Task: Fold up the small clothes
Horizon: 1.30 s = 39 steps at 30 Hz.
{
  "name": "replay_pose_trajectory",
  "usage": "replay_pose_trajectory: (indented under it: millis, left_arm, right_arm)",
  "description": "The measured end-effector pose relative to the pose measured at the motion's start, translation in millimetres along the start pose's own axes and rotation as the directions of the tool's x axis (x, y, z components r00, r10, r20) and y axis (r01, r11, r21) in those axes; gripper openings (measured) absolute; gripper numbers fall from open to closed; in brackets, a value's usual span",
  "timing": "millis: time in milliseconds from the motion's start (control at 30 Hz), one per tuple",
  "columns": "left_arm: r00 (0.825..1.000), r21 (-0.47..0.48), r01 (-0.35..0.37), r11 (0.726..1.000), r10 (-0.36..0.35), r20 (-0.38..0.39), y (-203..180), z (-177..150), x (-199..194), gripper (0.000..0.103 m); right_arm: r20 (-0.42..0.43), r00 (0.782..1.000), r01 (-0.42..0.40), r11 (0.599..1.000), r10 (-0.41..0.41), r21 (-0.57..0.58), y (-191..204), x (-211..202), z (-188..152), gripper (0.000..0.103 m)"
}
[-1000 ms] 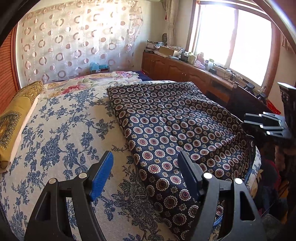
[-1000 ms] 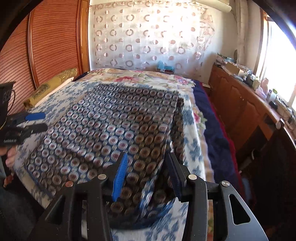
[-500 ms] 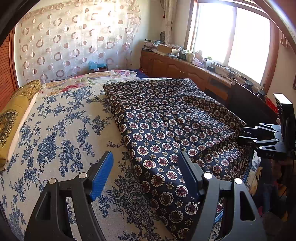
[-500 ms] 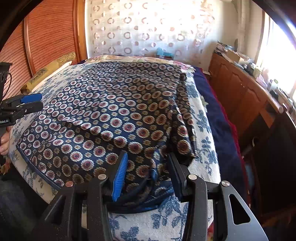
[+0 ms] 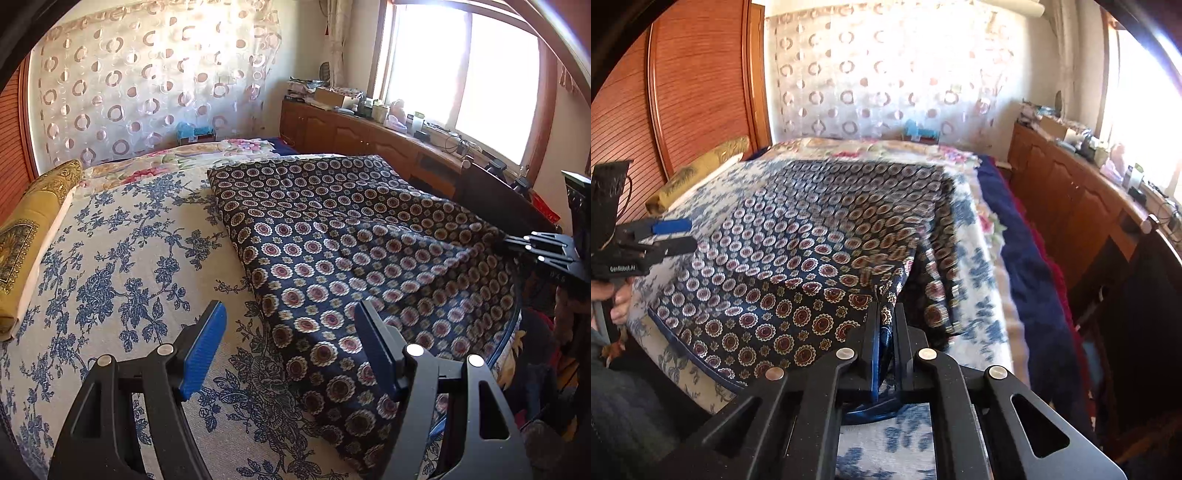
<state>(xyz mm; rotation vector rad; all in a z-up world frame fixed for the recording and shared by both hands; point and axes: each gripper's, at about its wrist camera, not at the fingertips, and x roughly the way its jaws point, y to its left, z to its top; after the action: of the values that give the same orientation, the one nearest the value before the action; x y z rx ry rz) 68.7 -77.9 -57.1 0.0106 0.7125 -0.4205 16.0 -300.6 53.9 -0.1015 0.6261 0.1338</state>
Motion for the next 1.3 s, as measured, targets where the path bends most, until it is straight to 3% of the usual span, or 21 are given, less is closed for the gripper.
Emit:
replay_pose_trajectory:
  millis: [367, 533, 800, 1067, 1167, 1267, 1300]
  left_arm:
    - [0.999, 0.032, 0.017, 0.999, -0.015, -0.05, -4.8, -13.3, -2.5, 0.073]
    - [0.996, 0.051, 0.025, 0.998, -0.021, -0.085, -8.0, -23.1, -0.6, 0.073]
    - [0.989, 0.038, 0.078, 0.996, -0.072, -0.128, -7.7, -30.6, 0.0, 0.052]
    - [0.986, 0.066, 0.097, 0.993, -0.087, -0.145, -10.4, -37.9, -3.8, 0.051]
    - [0.982, 0.074, 0.119, 0.99, -0.106, -0.154, -12.5, -39.8, -6.6, 0.037]
    - [0.98, 0.083, 0.128, 0.988, -0.113, -0.163, -15.7, -39.6, -6.7, 0.026]
    - [0.98, 0.084, 0.127, 0.988, -0.112, -0.166, -16.1, -38.6, -5.6, 0.016]
  right_arm:
    - [-0.066, 0.996, 0.056, 0.998, -0.055, 0.027, -9.7, 13.1, -17.2, 0.005]
    - [-0.043, 0.995, 0.097, 0.994, -0.095, 0.047, -19.5, 4.1, -15.4, 0.047]
    - [-0.089, 0.995, 0.057, 0.994, -0.049, 0.092, -23.9, 15.1, -26.7, 0.048]
    - [-0.11, 0.994, -0.003, 0.995, 0.014, 0.099, -22.0, 19.2, -29.5, 0.048]
    - [-0.113, 0.993, -0.012, 0.995, 0.024, 0.102, -23.2, 17.4, -30.1, 0.048]
    - [-0.112, 0.993, -0.029, 0.995, 0.039, 0.096, -21.6, 20.2, -30.1, 0.036]
    - [-0.111, 0.993, -0.029, 0.995, 0.04, 0.093, -19.2, 20.1, -30.3, 0.028]
